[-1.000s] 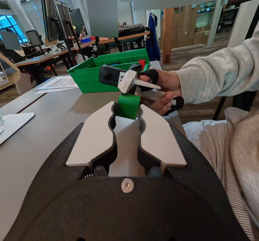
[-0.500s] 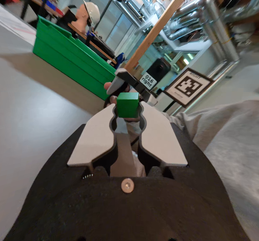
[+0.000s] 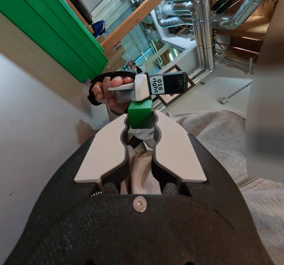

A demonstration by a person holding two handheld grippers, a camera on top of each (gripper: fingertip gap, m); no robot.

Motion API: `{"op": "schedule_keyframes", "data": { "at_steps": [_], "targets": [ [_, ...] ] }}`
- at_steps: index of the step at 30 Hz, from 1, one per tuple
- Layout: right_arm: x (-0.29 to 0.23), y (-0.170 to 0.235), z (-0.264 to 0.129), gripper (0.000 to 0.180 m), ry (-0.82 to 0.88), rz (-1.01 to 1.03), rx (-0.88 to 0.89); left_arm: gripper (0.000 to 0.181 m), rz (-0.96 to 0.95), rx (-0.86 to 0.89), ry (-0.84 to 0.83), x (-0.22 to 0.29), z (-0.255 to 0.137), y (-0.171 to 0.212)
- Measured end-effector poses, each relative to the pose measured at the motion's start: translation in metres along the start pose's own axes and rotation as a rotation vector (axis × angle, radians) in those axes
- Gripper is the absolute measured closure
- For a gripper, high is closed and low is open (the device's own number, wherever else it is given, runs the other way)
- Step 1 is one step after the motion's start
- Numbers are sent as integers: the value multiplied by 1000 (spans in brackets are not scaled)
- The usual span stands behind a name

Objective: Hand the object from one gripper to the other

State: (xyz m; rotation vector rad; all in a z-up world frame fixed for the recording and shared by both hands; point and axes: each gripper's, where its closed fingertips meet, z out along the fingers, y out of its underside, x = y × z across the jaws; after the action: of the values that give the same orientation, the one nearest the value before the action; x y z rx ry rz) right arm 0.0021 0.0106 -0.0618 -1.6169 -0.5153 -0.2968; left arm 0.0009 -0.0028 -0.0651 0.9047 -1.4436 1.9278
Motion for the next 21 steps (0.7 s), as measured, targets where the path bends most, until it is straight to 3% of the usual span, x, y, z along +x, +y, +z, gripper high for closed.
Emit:
{"op": "schedule_keyframes", "data": {
  "at_steps": [1,4,6,9,16,21],
  "targets": [
    [0,0,0,153,2,-4,-5,150,-5,4,8,0,0,0],
    [5,6,0,153,36,-14,-59,149,7,59,-29,-7,-1,-6],
    [10,13,0,153,71,-25,-106,128,31,115,-147,-23,-6,-12],
    [19,28,-1,153,145,-42,-244,118,82,136,-264,-34,-14,-17],
    [19,50,3,153,256,-269,-562,134,261,74,-488,-46,-14,-14],
    [13,56,7,153,268,-372,-670,144,346,-4,-579,-52,-11,-7]
  ]
}}
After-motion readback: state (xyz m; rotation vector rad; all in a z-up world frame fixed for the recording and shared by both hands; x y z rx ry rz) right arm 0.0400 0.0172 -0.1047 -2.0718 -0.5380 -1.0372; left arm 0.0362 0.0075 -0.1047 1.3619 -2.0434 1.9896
